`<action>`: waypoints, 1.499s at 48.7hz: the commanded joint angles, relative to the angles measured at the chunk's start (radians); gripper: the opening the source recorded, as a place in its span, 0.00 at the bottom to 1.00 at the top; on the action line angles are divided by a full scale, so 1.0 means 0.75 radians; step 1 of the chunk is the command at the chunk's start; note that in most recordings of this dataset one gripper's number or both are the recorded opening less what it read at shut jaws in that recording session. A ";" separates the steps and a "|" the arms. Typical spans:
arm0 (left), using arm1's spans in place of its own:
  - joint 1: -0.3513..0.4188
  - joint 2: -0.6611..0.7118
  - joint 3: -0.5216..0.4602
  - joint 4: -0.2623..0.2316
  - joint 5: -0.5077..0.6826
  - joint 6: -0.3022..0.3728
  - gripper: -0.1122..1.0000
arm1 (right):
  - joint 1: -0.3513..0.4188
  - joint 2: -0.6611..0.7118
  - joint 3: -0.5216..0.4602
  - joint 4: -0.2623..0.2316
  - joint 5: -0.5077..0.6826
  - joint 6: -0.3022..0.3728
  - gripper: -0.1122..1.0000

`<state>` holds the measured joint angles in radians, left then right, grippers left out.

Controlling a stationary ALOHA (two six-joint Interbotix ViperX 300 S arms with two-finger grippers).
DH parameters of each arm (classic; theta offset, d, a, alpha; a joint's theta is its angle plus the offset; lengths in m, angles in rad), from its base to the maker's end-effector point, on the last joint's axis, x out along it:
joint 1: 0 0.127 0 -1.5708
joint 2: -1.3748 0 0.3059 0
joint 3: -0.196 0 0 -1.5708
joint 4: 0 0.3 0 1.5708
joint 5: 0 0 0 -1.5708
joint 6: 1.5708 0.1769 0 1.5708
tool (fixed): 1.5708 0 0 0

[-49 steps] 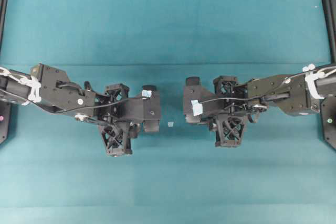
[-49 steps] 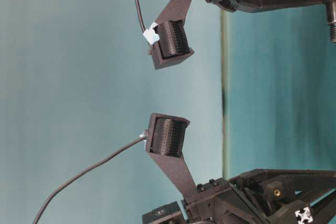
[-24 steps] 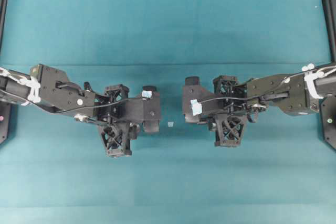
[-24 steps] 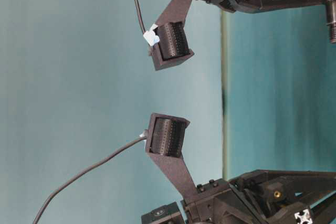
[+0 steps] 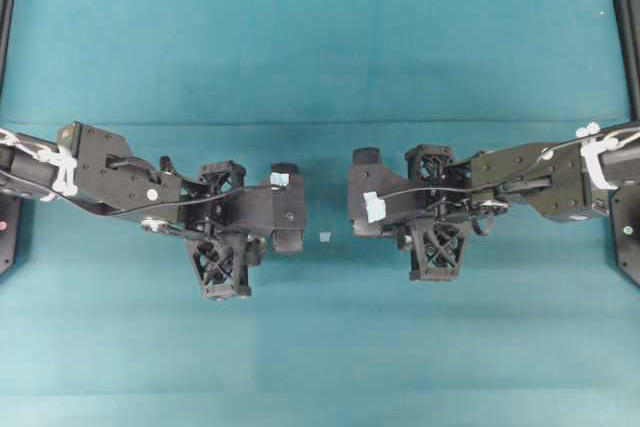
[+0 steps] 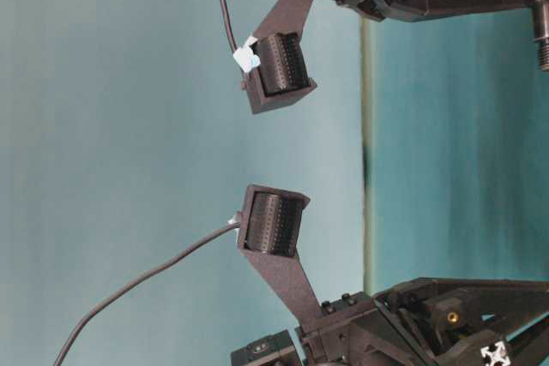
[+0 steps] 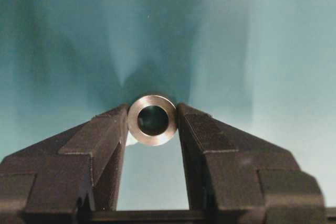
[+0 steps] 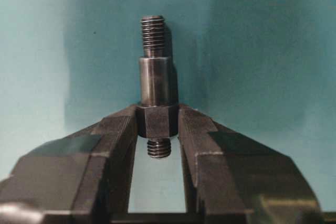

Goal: Insert the washer onto the shaft with both hands.
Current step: 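Close left gripper on the washer and right gripper on the shaft's hex collar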

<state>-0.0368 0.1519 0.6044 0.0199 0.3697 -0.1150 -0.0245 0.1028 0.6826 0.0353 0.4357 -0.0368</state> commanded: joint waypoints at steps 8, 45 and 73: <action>-0.004 -0.025 -0.012 0.000 -0.006 -0.002 0.43 | 0.000 -0.045 0.010 0.033 -0.051 -0.004 0.10; -0.004 -0.039 -0.006 0.000 -0.025 0.000 0.43 | 0.016 -0.004 0.020 0.035 0.000 -0.008 0.10; -0.004 -0.039 -0.008 0.000 -0.025 -0.002 0.43 | 0.029 -0.039 -0.029 0.043 0.041 0.018 0.10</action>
<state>-0.0368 0.1427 0.6059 0.0199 0.3574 -0.1181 -0.0092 0.1028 0.6673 0.0598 0.4755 -0.0368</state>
